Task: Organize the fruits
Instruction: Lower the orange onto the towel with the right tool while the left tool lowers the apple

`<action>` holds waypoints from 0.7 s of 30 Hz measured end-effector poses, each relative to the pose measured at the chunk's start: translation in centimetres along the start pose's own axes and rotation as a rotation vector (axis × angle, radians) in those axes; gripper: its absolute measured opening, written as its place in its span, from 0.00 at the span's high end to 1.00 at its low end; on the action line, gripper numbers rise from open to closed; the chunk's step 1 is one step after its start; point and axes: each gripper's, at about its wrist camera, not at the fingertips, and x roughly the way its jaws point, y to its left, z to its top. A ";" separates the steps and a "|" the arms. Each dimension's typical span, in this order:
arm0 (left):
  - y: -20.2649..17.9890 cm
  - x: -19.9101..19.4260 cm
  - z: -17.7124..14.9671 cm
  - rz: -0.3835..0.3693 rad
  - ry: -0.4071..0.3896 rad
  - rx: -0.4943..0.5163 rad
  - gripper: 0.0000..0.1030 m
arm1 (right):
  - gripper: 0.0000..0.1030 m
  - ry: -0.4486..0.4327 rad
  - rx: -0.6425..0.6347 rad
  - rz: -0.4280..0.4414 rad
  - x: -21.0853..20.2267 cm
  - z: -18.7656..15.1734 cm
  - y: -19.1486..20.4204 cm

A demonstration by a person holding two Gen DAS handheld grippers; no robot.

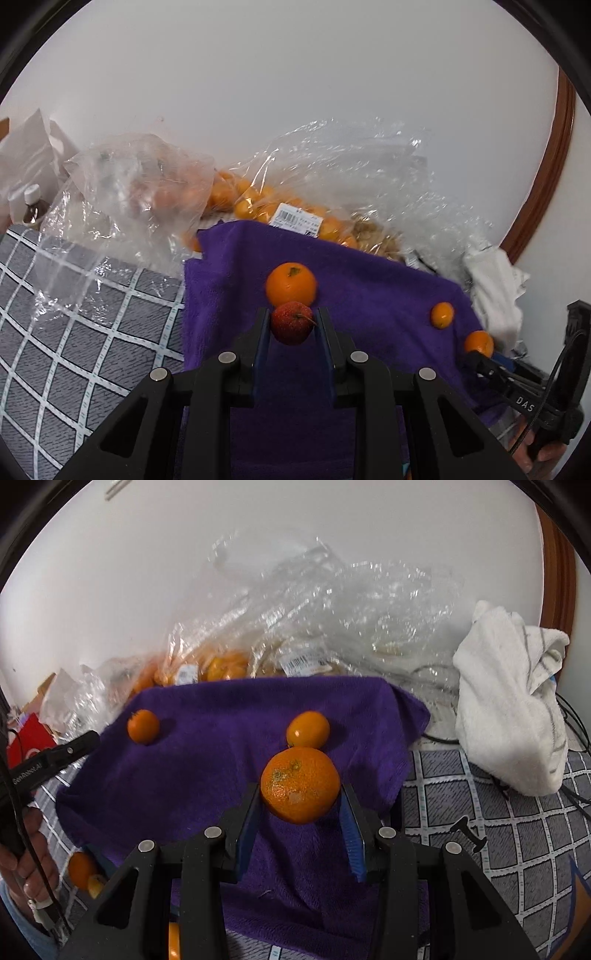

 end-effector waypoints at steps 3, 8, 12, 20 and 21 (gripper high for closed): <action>0.1 0.6 -0.2 0.010 0.012 0.000 0.77 | 0.59 0.010 -0.016 -0.011 0.4 -0.2 0.3; 0.2 1.0 -0.4 0.017 0.022 0.008 0.77 | 0.59 0.007 -0.026 -0.012 0.3 -0.4 0.8; 0.3 1.4 -0.5 0.021 0.027 0.006 0.77 | 0.49 -0.020 -0.029 -0.014 -0.5 -0.6 0.9; 0.3 1.7 -0.5 0.027 0.019 0.015 0.77 | 0.42 -0.092 0.054 0.042 -3.2 -0.4 -0.2; 0.4 1.6 -0.5 0.028 0.016 0.013 0.76 | 0.42 -0.096 0.063 0.043 -3.3 -0.4 -0.3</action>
